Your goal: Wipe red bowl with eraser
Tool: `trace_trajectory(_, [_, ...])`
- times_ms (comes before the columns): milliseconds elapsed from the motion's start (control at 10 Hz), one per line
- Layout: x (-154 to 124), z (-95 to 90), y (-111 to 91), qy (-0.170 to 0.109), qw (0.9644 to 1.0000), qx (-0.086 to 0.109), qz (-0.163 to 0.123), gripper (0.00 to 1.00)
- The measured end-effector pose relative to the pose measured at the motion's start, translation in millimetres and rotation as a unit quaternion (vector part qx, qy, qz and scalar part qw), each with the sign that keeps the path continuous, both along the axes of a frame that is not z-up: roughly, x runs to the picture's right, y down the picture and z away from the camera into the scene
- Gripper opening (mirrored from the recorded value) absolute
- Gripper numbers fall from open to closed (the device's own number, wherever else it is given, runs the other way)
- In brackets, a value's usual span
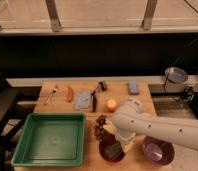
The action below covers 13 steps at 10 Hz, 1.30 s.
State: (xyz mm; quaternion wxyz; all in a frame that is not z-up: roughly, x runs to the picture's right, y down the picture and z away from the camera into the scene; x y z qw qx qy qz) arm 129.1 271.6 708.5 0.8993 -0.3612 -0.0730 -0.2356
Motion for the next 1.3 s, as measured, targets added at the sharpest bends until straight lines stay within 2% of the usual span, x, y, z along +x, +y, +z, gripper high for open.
trace_trajectory(200, [9, 0.7, -11, 0.016, 0.9998, 0.010, -0.011, 0.00])
trace_trajectory(400, [8, 5.4, -25, 0.020, 0.9993, 0.022, -0.022, 0.00])
trace_trajectory(600, [1, 10.4, -34, 0.014, 0.9990, 0.030, -0.031, 0.00])
trace_trajectory(800, [-16, 13.3, -37, -0.004, 0.9986, 0.037, -0.037, 0.00])
trace_trajectory(1000, [-19, 9.0, -31, -0.011, 0.9987, 0.035, -0.035, 0.00])
trace_trajectory(1300, [-10, -8.0, -8, -0.008, 0.9993, 0.022, -0.028, 0.00])
